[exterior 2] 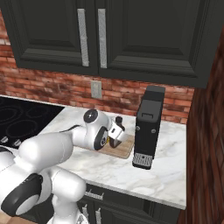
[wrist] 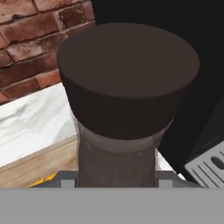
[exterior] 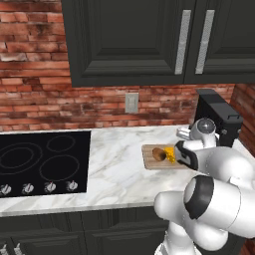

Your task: Retrieve the reheated potato from the microwave, then place the potato, cheese, and condiment on the cutting board.

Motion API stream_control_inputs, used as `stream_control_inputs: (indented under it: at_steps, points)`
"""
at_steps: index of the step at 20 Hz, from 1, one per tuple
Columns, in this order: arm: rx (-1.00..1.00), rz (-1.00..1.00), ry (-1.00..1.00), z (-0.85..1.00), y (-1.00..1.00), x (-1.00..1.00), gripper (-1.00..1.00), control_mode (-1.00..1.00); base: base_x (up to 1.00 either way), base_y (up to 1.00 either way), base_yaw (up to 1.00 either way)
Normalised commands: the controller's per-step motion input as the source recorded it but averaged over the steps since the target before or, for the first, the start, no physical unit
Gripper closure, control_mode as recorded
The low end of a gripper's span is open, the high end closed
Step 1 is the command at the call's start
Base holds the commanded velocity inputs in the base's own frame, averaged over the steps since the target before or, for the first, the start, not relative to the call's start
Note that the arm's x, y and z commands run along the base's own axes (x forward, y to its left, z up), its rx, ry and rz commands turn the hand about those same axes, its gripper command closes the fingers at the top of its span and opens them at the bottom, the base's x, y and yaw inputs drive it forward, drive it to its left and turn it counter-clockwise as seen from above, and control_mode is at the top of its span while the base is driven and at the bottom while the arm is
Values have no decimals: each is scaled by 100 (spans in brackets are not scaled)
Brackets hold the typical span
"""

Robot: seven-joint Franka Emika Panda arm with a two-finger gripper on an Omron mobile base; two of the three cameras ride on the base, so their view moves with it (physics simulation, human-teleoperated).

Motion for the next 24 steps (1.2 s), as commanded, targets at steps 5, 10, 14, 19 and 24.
stream_control_inputs:
  at_steps: [5, 10, 14, 19, 24]
  points:
    - [0, 1, -1, -19, 15, 0, 100, -100, 0, 0, 0]
    - [0, 1, -2, -9, 1, 9, 100, -100, 0, 0, 0]
    - [0, 0, -2, -5, 0, 14, 100, -100, 0, 0, 0]
    - [0, 1, -1, -9, -1, 18, 100, -100, 0, 0, 0]
    - [0, 1, -1, -20, -1, 3, 100, -100, 0, 0, 0]
